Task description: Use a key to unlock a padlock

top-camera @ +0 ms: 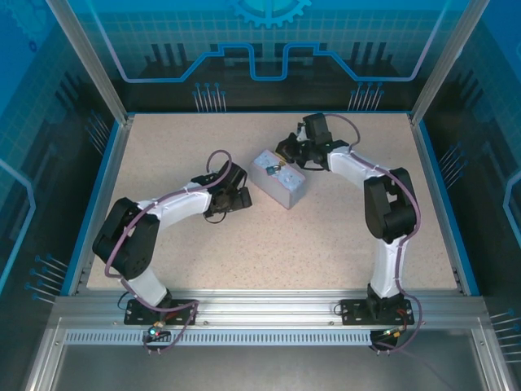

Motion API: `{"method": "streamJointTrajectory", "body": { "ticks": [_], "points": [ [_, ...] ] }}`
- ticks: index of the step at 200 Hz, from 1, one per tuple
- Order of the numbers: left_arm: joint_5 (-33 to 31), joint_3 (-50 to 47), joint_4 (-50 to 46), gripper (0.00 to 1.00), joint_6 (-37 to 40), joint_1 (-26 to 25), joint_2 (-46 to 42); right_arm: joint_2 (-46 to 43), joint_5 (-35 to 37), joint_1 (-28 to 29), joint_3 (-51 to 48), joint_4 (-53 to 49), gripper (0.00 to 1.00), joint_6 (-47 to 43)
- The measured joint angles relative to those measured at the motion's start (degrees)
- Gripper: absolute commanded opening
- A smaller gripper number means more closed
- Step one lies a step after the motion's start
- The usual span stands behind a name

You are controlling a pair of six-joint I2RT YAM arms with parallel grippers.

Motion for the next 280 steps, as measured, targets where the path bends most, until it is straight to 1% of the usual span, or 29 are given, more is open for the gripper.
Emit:
{"method": "streamJointTrajectory", "body": {
  "ticks": [32,46,66,100,135,154,190,237,280],
  "points": [
    [-0.1,0.0,-0.6,0.99,0.0,0.0,0.0,-4.3,0.2,5.8,-3.5,0.3,0.00,0.2],
    [-0.1,-0.6,-0.3,0.99,0.0,0.1,-0.1,-6.6,-0.2,7.1,-6.2,1.3,0.00,0.6],
    [0.0,-3.4,0.4,0.99,-0.2,0.1,-1.0,-7.7,-0.3,6.8,-8.6,2.1,0.00,1.4],
    [0.7,-7.8,0.4,0.99,-0.7,-0.3,-3.7,-7.8,0.3,6.2,-8.7,3.0,0.00,1.5],
    [-0.2,-7.8,-0.2,0.99,-1.0,-3.5,-3.9,-6.7,1.0,4.7,-5.5,0.7,0.00,0.8],
    [-1.4,-6.4,-1.3,0.99,-1.2,-4.8,-2.6,-5.1,1.3,3.3,-1.9,-0.8,0.00,-0.2],
    [-3.1,-1.6,-2.8,0.99,-1.6,-4.9,3.1,-2.4,1.2,2.7,2.4,-4.3,0.00,-2.8],
    [-3.6,5.0,-3.6,0.99,-2.3,-4.9,10.0,-0.3,-0.8,4.6,3.7,-8.5,0.00,-5.8],
    [-5.0,7.1,-4.1,0.99,-4.4,-5.7,12.5,-0.3,-1.3,5.4,4.1,-9.5,0.00,-6.9]
  ]
}}
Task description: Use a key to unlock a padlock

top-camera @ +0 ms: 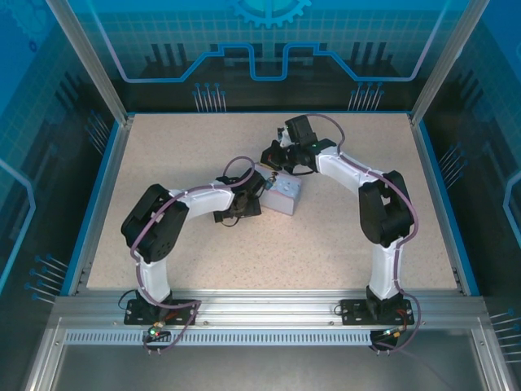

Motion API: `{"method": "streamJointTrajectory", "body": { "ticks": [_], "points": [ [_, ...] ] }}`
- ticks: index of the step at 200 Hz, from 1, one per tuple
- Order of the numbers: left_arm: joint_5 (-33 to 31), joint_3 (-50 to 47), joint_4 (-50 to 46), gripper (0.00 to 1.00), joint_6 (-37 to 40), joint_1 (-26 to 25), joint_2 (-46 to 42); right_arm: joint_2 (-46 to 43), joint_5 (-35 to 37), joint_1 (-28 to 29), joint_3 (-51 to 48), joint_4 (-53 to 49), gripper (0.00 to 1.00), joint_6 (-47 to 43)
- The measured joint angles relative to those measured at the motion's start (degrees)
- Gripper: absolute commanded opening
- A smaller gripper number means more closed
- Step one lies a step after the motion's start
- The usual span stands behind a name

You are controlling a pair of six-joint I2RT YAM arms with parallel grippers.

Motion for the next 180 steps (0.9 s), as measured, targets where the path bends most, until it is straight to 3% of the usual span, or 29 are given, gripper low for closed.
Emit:
{"method": "streamJointTrajectory", "body": {
  "ticks": [37,81,180],
  "points": [
    [-1.0,2.6,-1.6,0.99,-1.8,-0.7,2.1,-0.3,0.9,0.0,-0.6,1.2,0.00,0.0],
    [-1.0,3.7,-2.3,0.99,-1.9,-0.3,2.8,-5.0,2.5,0.6,-7.9,5.9,0.00,2.3],
    [2.9,-9.7,12.8,0.99,-2.1,1.9,-5.9,-8.8,9.6,3.5,-16.7,16.5,0.00,7.2]
  ]
}}
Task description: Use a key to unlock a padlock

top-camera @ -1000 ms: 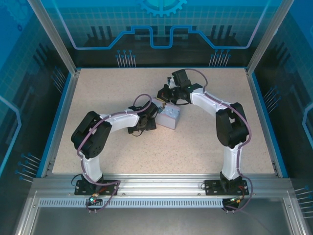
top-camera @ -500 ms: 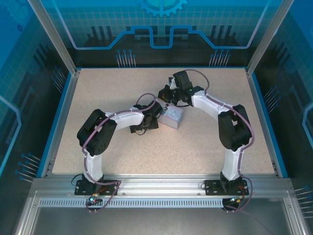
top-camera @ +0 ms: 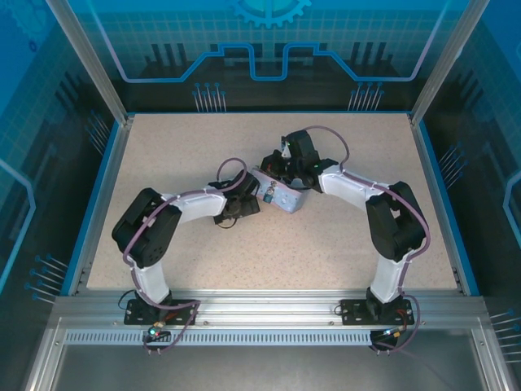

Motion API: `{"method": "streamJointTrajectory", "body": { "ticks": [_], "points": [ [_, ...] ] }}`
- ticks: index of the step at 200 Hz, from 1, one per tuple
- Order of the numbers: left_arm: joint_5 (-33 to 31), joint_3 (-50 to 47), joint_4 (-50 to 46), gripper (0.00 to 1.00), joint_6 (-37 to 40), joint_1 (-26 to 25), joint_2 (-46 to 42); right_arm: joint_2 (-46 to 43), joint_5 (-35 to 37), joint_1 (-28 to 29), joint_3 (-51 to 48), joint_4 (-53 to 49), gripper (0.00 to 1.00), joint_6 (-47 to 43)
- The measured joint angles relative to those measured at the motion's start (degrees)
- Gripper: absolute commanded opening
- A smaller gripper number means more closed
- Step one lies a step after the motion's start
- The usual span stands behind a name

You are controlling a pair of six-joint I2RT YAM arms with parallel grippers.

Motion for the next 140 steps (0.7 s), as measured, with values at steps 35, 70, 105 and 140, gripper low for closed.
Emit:
{"method": "streamJointTrajectory", "body": {
  "ticks": [35,70,105,140],
  "points": [
    [0.1,-3.8,4.1,0.99,-0.1,-0.7,-2.4,-0.1,1.6,0.4,-1.0,0.3,0.00,0.1],
    [-1.8,-7.5,8.8,0.99,-0.3,-1.9,-4.1,-1.1,3.3,0.9,-4.1,2.8,0.00,1.2],
    [-4.0,-9.8,11.8,0.99,-1.5,-3.0,-4.7,-2.0,5.8,2.4,-5.9,4.8,0.00,2.2],
    [-5.8,-12.1,14.5,0.99,-1.7,-4.0,-5.5,-2.9,7.1,2.9,-7.1,5.4,0.00,2.8]
  ]
}}
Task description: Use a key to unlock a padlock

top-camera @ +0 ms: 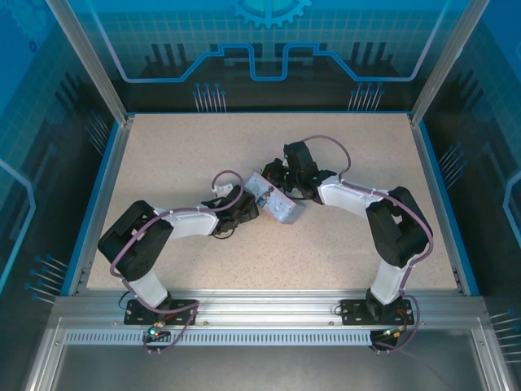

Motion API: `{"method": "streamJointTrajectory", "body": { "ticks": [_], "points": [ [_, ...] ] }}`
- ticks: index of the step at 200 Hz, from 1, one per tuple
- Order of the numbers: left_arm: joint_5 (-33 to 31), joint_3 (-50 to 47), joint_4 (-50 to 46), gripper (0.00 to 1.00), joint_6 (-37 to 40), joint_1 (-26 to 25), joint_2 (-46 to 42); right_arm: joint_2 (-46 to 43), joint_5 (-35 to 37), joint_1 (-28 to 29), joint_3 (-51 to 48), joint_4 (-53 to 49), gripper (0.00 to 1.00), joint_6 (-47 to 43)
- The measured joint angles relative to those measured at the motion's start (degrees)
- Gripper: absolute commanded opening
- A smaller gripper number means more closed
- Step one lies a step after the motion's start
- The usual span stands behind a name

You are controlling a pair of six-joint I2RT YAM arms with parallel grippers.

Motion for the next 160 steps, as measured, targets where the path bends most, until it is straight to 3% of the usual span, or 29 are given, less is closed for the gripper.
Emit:
{"method": "streamJointTrajectory", "body": {
  "ticks": [98,160],
  "points": [
    [1.5,-8.3,1.8,0.99,-7.2,-0.9,-8.6,-0.5,0.6,3.2,0.0,-0.8,0.00,0.2],
    [1.0,-4.5,-3.7,0.99,-7.4,-1.2,-5.3,-0.5,2.4,4.3,1.0,-1.7,0.00,0.1]
  ]
}}
